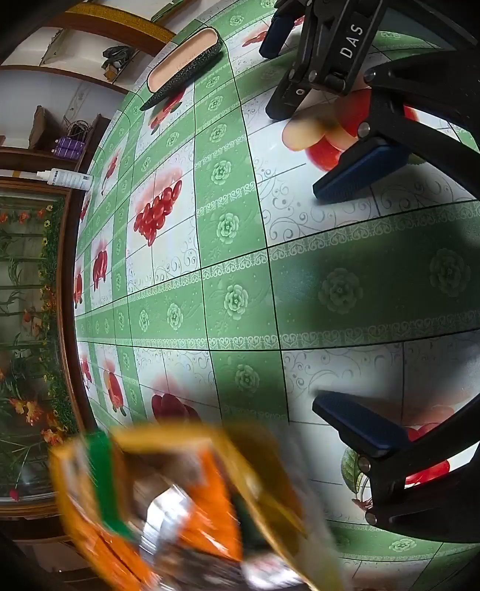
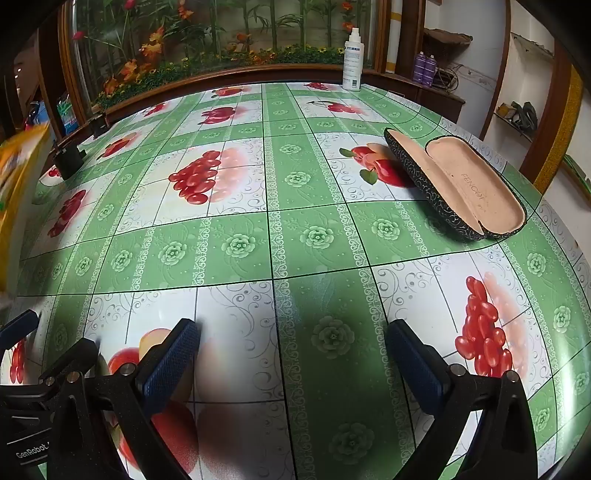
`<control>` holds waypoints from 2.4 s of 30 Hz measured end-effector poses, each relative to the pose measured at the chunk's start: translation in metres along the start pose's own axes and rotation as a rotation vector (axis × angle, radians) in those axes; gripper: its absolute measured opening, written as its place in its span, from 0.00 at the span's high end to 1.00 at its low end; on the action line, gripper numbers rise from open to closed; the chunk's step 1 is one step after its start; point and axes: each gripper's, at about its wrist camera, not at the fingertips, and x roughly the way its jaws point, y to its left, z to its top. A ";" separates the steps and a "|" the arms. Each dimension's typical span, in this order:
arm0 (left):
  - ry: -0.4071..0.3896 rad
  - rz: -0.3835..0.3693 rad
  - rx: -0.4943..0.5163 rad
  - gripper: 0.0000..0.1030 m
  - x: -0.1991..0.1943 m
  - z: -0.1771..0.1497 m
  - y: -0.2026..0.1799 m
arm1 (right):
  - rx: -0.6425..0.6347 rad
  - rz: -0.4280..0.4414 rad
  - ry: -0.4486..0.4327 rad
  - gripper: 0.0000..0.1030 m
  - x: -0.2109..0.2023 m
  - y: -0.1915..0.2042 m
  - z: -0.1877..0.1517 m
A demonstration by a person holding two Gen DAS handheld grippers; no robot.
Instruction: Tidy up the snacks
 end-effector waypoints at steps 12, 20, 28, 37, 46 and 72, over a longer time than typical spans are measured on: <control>-0.004 0.001 0.001 0.00 0.000 0.000 0.000 | -0.001 -0.001 -0.001 0.01 0.000 0.000 0.000; -0.003 0.001 0.001 0.00 0.000 0.000 0.000 | -0.002 -0.001 -0.001 0.01 0.000 0.000 0.000; -0.003 0.002 0.002 0.00 -0.004 0.001 0.004 | -0.002 -0.001 -0.001 0.01 0.001 0.000 0.000; -0.002 0.003 0.002 0.00 -0.003 0.000 0.003 | -0.001 -0.002 0.000 0.01 0.000 0.002 0.002; -0.002 0.004 0.001 0.00 -0.003 -0.002 0.001 | -0.001 -0.001 -0.001 0.01 0.002 0.000 0.001; -0.002 0.002 0.000 0.00 -0.002 -0.001 0.001 | -0.001 -0.001 -0.001 0.01 0.002 0.001 0.001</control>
